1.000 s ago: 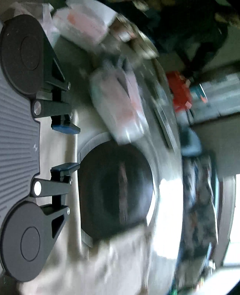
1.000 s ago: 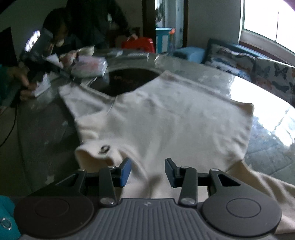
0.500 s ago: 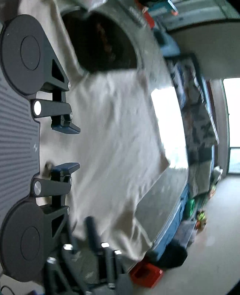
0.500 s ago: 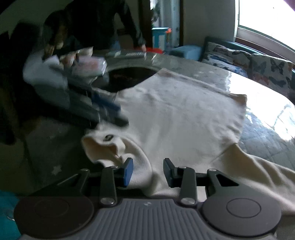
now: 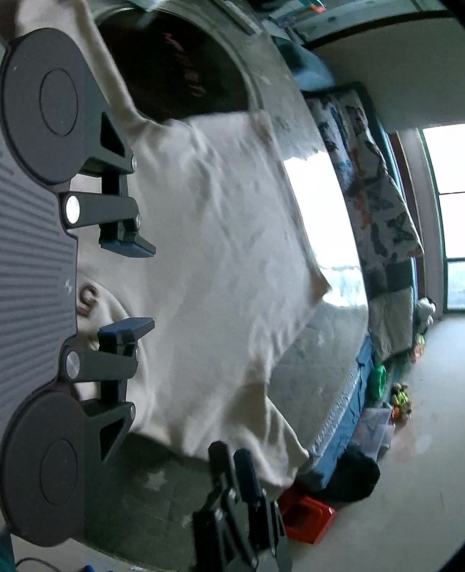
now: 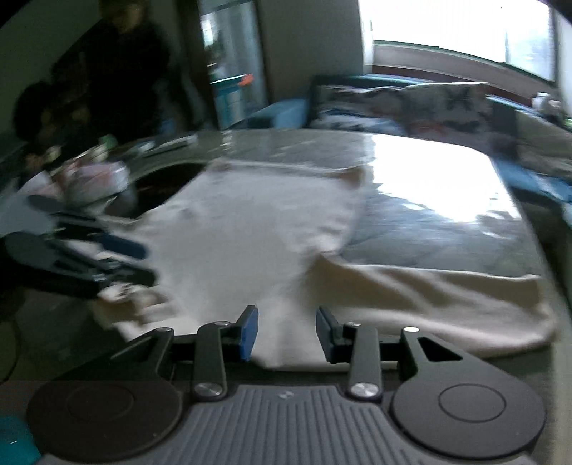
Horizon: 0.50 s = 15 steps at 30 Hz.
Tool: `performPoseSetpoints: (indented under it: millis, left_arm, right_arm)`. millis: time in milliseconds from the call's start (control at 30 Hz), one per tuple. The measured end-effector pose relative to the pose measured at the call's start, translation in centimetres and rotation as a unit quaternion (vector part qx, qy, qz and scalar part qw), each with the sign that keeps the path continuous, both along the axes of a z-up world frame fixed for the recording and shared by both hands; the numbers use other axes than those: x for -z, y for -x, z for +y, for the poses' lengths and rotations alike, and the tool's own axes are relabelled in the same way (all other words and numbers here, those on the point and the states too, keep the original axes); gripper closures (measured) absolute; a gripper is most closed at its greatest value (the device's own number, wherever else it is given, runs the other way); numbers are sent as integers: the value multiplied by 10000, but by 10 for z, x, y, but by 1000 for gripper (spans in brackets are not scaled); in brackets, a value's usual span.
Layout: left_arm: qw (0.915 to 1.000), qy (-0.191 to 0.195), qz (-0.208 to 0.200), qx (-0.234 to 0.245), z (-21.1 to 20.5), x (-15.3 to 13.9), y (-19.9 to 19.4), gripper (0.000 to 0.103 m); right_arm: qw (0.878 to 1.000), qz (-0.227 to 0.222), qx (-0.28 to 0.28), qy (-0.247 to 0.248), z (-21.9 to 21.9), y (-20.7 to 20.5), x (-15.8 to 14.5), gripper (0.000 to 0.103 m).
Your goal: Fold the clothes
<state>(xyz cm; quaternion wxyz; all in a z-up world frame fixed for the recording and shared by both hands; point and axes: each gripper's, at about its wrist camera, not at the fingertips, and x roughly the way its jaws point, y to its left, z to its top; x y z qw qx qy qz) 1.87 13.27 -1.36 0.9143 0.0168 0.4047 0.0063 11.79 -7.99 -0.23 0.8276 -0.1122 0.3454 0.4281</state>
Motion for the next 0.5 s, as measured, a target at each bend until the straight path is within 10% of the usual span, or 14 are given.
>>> performPoseSetpoints:
  millis: [500]
  left_arm:
    - [9984,8,167,532,-51,5,-36,55]
  right_arm:
    - [9844,144,1756,-37,-82,-57,16,67]
